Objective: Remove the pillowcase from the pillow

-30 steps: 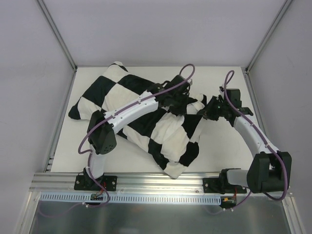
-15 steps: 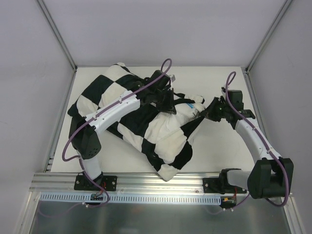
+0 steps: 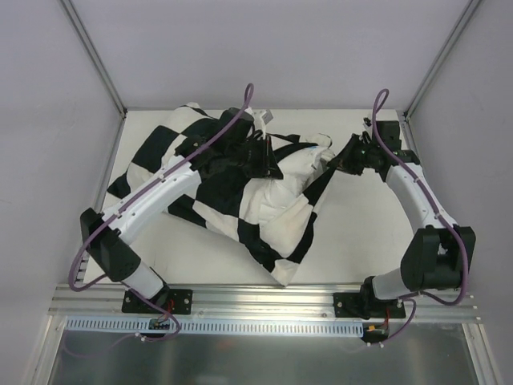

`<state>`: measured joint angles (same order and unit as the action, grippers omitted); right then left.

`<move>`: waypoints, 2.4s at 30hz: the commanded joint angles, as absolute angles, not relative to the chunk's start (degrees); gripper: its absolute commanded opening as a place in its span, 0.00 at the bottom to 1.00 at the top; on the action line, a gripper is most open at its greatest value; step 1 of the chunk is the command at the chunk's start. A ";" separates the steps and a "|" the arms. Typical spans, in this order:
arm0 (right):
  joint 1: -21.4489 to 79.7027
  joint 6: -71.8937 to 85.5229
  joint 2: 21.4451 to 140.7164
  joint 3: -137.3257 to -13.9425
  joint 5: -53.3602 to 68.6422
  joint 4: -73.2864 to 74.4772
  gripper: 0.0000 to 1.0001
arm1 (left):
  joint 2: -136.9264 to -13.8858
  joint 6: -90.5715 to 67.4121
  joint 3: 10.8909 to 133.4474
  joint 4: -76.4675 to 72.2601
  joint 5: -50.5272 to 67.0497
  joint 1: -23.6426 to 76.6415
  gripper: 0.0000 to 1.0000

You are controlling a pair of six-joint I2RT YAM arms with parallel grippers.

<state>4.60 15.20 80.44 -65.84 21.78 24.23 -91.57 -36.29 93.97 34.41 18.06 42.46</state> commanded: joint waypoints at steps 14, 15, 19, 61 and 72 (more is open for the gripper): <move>3.33 16.52 95.81 -72.45 22.94 21.01 0.01 | -80.15 -39.80 85.42 31.55 20.75 41.66 0.00; 3.77 16.09 95.28 -67.38 24.42 20.40 0.01 | -81.37 -40.51 86.91 31.20 19.96 41.57 0.00; 5.36 13.54 87.74 -53.20 23.56 20.48 0.01 | -89.53 -43.50 96.65 31.20 16.80 41.14 0.00; 56.77 32.51 52.83 -33.15 2.56 21.95 0.04 | -106.43 -55.11 119.00 30.94 10.02 28.57 0.00; 58.18 35.60 43.24 -30.23 -6.24 30.31 0.01 | -106.17 -56.77 118.74 30.85 12.39 20.92 0.00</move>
